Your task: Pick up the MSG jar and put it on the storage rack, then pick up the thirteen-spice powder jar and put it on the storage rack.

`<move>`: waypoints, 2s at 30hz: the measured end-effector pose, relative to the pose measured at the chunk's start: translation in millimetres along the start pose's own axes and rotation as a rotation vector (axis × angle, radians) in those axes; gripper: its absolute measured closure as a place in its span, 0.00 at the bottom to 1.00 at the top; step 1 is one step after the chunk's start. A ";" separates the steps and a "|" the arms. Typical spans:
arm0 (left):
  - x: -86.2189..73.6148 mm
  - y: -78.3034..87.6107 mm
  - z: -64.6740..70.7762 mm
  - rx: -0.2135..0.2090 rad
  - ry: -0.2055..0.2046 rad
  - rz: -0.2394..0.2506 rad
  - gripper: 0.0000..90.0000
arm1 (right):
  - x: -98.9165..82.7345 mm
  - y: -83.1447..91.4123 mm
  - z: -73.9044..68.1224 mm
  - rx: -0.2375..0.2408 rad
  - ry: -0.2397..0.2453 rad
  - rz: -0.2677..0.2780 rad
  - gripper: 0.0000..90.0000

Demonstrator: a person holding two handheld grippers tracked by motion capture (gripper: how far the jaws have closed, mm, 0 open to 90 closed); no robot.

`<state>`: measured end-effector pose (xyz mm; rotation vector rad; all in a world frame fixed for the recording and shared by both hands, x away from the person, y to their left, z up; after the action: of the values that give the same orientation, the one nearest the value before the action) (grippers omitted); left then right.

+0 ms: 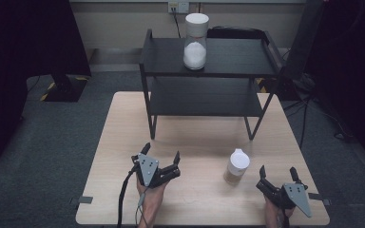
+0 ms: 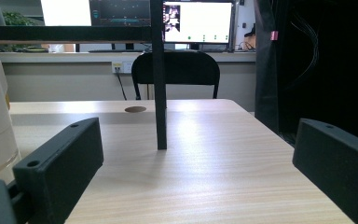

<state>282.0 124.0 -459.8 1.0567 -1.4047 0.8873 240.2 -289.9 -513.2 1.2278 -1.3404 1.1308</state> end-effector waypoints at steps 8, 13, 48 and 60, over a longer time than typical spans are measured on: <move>-34.6 10.9 1.9 0.116 -0.002 0.026 0.00 | 0.0 0.0 -0.2 -0.002 0.001 0.000 0.00; -43.8 11.9 1.8 0.148 -0.001 0.035 0.00 | -0.1 0.0 -0.2 -0.002 0.001 0.001 0.00; -56.6 10.9 4.5 0.207 -0.008 0.047 0.00 | 0.1 -0.1 -0.5 -0.003 0.003 -0.003 0.00; -56.6 10.9 4.7 0.207 -0.009 0.046 0.00 | 0.1 0.1 1.4 0.013 -0.003 -0.002 0.00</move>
<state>269.5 129.7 -515.9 1.1883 -1.3709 1.0802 240.0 -291.3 -513.2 1.2406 -1.3355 1.1377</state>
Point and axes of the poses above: each handheld gripper's, and its own axes: y roughly backward along the jaws, x roughly out of its top, z roughly to its right, the point moved 9 cm from there along -y, roughly forward along the jaws, and after that the axes turned 7 degrees about -y, right-handed, at the moved point
